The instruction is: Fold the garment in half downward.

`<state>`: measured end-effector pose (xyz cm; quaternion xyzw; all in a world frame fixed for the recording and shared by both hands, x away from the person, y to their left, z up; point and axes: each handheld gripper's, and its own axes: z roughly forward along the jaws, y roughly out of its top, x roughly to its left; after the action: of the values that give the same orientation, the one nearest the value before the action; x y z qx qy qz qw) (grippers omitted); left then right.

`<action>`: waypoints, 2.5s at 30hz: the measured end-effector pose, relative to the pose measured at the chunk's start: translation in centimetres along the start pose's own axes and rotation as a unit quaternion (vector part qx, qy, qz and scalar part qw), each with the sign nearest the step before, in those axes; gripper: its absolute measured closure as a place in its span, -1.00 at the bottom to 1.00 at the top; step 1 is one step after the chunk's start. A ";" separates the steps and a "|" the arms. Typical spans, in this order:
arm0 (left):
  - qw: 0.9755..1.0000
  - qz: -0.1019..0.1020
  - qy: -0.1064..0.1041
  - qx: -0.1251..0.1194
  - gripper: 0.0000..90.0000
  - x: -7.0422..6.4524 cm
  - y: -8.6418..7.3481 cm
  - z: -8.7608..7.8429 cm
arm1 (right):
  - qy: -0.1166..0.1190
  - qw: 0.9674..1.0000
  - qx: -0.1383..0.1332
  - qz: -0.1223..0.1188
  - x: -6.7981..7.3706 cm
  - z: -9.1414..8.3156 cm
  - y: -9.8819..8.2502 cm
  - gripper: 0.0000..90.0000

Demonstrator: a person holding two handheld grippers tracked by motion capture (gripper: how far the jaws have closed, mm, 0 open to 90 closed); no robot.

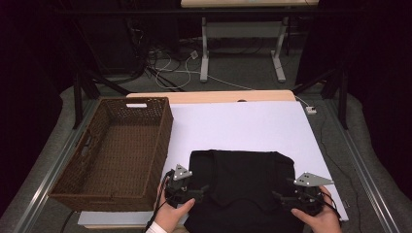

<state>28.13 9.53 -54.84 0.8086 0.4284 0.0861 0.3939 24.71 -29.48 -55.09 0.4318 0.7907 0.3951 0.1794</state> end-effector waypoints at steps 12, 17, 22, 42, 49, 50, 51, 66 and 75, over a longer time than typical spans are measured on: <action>1.000 -0.024 -0.012 0.008 -0.97 0.3 0.4 0.3 | -0.018 1.000 0.002 -0.008 0.0 0.2 0.1 -0.98; 1.000 -0.016 -0.017 0.005 -1.00 0.6 0.7 0.0 | -0.024 1.000 -0.001 -0.002 -0.2 0.3 0.4 -1.00; 0.999 -0.021 -0.023 -0.009 -1.00 0.6 1.4 0.0 | -0.031 0.999 -0.006 -0.004 -0.6 0.3 0.8 -1.00; 0.998 -0.035 0.012 -0.043 -0.98 2.5 5.2 0.7 | -0.057 0.998 -0.006 0.006 -3.0 1.5 3.8 -0.78; 0.997 -0.047 0.044 -0.036 -0.83 4.0 6.6 2.0 | -0.074 0.997 -0.004 0.029 -4.5 2.4 4.9 -0.51; 0.997 -0.049 0.049 -0.034 -0.80 4.2 6.7 2.1 | -0.073 0.997 -0.003 0.028 -4.8 2.4 5.0 -0.46; 0.997 -0.054 0.053 -0.035 -0.75 4.4 6.7 2.3 | -0.074 0.997 -0.006 0.031 -5.0 2.5 5.1 -0.41; 0.993 -0.056 0.100 0.006 -0.16 6.6 6.9 4.5 | -0.101 0.994 -0.008 0.040 -6.8 3.4 5.8 -0.20; 0.994 -0.041 0.098 0.025 0.04 6.7 6.8 5.9 | -0.097 0.994 -0.009 0.047 -7.0 3.5 5.7 -0.11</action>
<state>39.29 9.10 -55.28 0.7874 0.5003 0.1381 0.3327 33.90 -31.84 -53.24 0.5029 0.7449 0.3667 0.2404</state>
